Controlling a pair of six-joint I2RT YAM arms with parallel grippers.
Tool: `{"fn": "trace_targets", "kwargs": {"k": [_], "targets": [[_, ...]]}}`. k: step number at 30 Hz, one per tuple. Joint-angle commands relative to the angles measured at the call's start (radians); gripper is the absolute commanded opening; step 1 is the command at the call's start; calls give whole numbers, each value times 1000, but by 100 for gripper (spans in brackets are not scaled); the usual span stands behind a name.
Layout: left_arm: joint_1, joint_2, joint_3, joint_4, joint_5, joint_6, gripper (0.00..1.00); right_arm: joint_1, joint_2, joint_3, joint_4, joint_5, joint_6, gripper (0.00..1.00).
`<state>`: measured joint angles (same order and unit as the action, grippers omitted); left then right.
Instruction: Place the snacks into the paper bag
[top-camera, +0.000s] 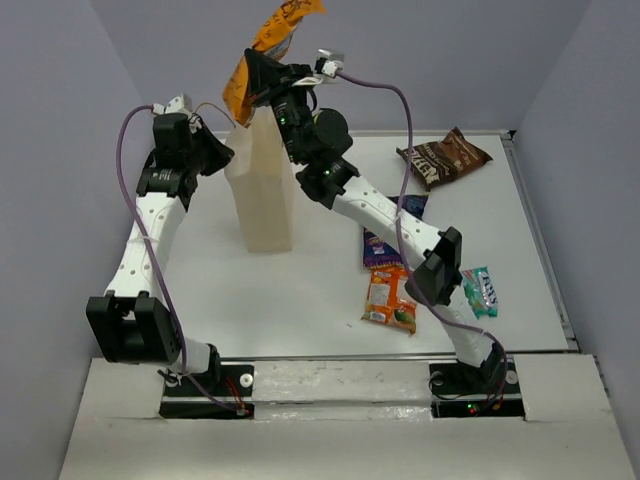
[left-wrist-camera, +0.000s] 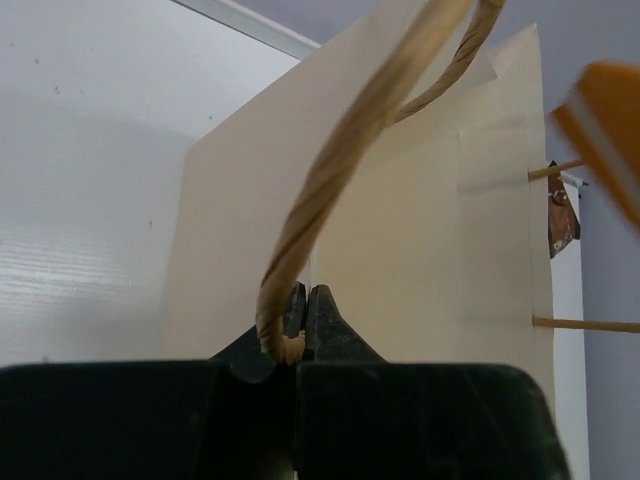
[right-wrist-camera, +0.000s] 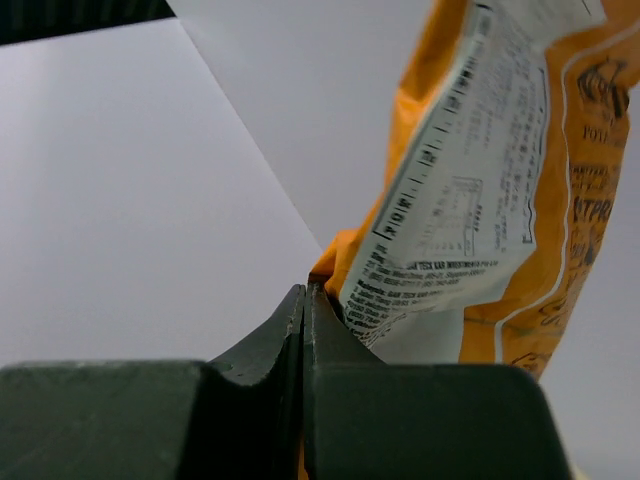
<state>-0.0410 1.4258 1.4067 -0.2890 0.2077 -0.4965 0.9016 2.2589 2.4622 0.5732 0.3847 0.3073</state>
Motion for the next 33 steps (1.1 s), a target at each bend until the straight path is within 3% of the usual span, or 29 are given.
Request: {"fn": "trace_targets", "kwargs": {"k": [1,7,17,22,29,32,33], "targets": [[-14,-5,57,10,-24,-16,0,8,-19,-37,-1,62,-31,1],[-16,-8,51,7,-48,-14,0,8,-134,-276,-7,103,-42,1],[-14,-1,71,-13,-125,4,0,8,-301,-577,-3,91,-224,1],[-13,4,71,-15,-122,7,0,8,-303,-592,-59,27,-295,1],[-13,2,58,2,-80,1,0,8,-176,-467,-324,-159,-318,1],[-13,-4,45,4,-82,4,0,8,-134,-413,-409,-179,-309,33],[-13,-5,41,5,-80,4,0,8,-130,-379,-450,-181,-309,54]]}}
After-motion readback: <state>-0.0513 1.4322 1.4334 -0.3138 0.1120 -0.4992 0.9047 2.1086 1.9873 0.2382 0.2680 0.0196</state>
